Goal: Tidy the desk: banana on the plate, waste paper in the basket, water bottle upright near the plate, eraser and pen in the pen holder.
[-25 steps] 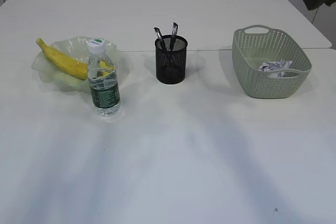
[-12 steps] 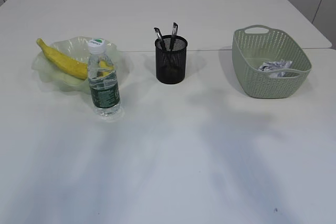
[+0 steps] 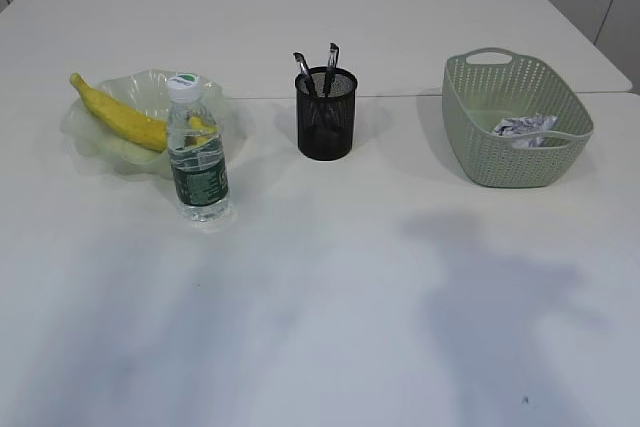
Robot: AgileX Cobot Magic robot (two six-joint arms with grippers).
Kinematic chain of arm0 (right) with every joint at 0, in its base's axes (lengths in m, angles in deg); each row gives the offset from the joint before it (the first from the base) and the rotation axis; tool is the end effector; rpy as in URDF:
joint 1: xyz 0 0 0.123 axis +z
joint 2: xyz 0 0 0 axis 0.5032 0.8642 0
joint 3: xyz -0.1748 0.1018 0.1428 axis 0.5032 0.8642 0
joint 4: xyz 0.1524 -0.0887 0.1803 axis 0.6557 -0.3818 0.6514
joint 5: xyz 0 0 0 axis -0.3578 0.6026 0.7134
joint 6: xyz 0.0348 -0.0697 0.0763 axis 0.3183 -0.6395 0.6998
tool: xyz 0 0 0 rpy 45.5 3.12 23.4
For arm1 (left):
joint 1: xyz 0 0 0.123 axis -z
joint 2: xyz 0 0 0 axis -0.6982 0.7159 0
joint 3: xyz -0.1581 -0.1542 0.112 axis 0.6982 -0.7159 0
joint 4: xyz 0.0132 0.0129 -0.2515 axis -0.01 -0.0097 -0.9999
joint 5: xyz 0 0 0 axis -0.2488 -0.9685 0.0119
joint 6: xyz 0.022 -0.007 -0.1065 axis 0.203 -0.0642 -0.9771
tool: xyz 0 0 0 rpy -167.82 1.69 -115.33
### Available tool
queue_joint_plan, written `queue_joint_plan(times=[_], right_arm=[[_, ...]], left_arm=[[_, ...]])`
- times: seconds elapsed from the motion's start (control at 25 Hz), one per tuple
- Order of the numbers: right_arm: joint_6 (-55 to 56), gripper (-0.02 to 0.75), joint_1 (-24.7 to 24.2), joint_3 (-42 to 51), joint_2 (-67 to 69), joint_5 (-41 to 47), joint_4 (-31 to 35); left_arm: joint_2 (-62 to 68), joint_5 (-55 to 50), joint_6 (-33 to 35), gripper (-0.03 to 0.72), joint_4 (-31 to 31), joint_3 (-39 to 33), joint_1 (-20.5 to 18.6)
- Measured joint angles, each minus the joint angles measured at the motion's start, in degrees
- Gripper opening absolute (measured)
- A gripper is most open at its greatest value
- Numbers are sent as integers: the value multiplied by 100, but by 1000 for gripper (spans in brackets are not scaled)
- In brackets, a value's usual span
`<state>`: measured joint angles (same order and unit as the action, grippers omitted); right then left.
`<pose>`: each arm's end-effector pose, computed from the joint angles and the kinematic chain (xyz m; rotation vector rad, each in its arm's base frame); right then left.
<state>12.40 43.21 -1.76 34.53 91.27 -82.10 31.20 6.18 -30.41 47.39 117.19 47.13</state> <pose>0.2155 0.0284 0.3204 -0.2154 2.5576 -0.1617 0.2213 -0.0448 0.3156 0.2398 1.7360 -0.3415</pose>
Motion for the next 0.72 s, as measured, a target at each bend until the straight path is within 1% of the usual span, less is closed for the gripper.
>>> queue_joint_plan(times=[0.08, 0.24, 0.44, 0.56, 0.72], right_arm=[[69, 250, 0, 212, -212, -50, -13], [236, 307, 0, 633, -650, -158, -64], [296, 321, 0, 976, -1346, -170, -85], [305, 322, 0, 1154, -1795, -157, 60], [107, 323, 0, 1238, -2295, -63, 533]], left_arm=[[0, 10, 0, 506, 0, 0, 0], [0, 10, 0, 506, 0, 0, 0], [0, 10, 0, 506, 0, 0, 0], [0, 10, 0, 506, 0, 0, 0], [0, 10, 0, 506, 0, 0, 0]])
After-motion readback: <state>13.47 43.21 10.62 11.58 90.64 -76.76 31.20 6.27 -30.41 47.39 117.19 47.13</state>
